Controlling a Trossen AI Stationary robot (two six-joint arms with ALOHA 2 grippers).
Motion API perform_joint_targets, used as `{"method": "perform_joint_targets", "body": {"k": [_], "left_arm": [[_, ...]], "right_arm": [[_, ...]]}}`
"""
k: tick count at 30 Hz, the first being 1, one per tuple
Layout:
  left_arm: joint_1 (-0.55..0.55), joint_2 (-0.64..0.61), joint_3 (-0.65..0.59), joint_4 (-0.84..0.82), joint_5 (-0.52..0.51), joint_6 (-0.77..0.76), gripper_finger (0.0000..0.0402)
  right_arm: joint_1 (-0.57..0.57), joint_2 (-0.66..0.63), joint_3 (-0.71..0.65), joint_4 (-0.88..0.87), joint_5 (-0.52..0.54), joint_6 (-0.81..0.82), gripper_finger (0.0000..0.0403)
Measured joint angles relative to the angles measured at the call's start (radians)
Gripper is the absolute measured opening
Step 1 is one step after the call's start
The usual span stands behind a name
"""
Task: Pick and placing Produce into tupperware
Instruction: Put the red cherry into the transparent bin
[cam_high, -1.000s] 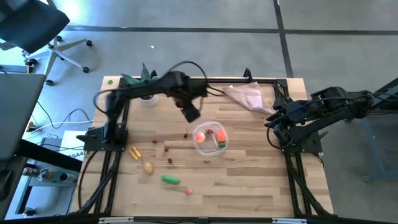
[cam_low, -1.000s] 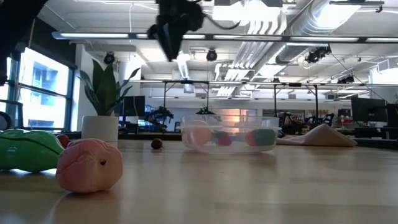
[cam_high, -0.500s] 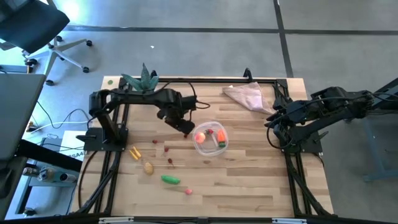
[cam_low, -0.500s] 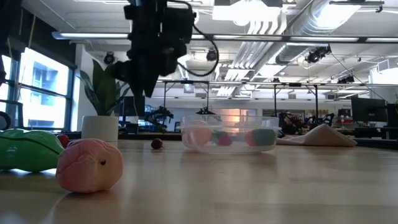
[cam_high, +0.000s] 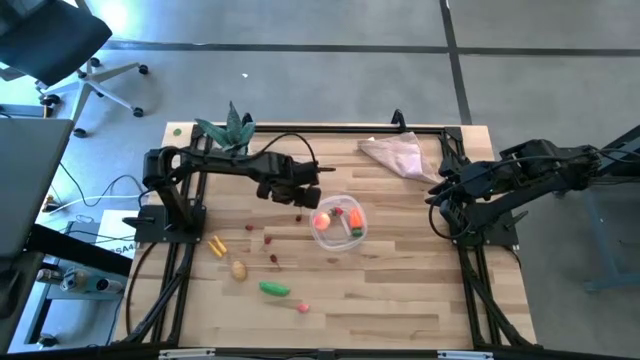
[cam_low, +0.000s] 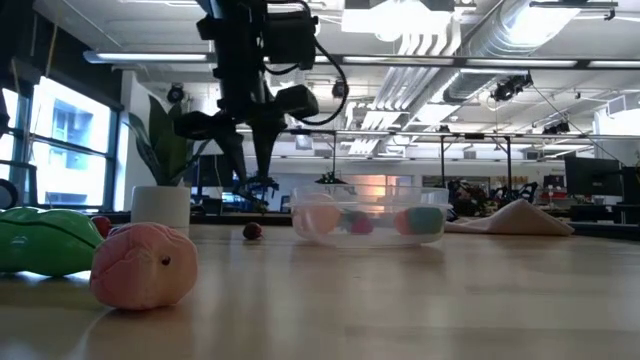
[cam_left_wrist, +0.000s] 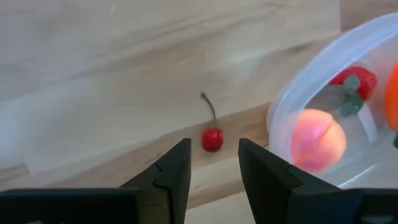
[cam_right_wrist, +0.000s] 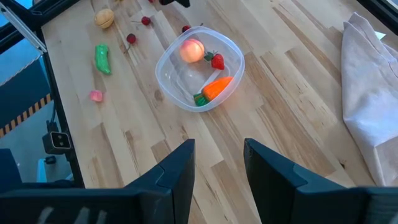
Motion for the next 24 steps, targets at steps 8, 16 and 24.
{"method": "perform_joint_targets", "body": {"k": [8,16,24], "left_arm": [[-0.025,0.005,0.0,-0.001,-0.021,-0.039,0.0124],[-0.064,0.084,0.0,0.039,0.003,-0.057,0.0124],[-0.075,0.115,-0.001,0.043,0.014,-0.07,0.0124]], "right_arm": [[0.0,0.0,0.0,0.0,0.0,0.0,0.013],[0.0,0.0,0.0,0.0,0.0,0.0,0.013],[0.0,0.0,0.0,0.0,0.0,0.0,0.013]]}}
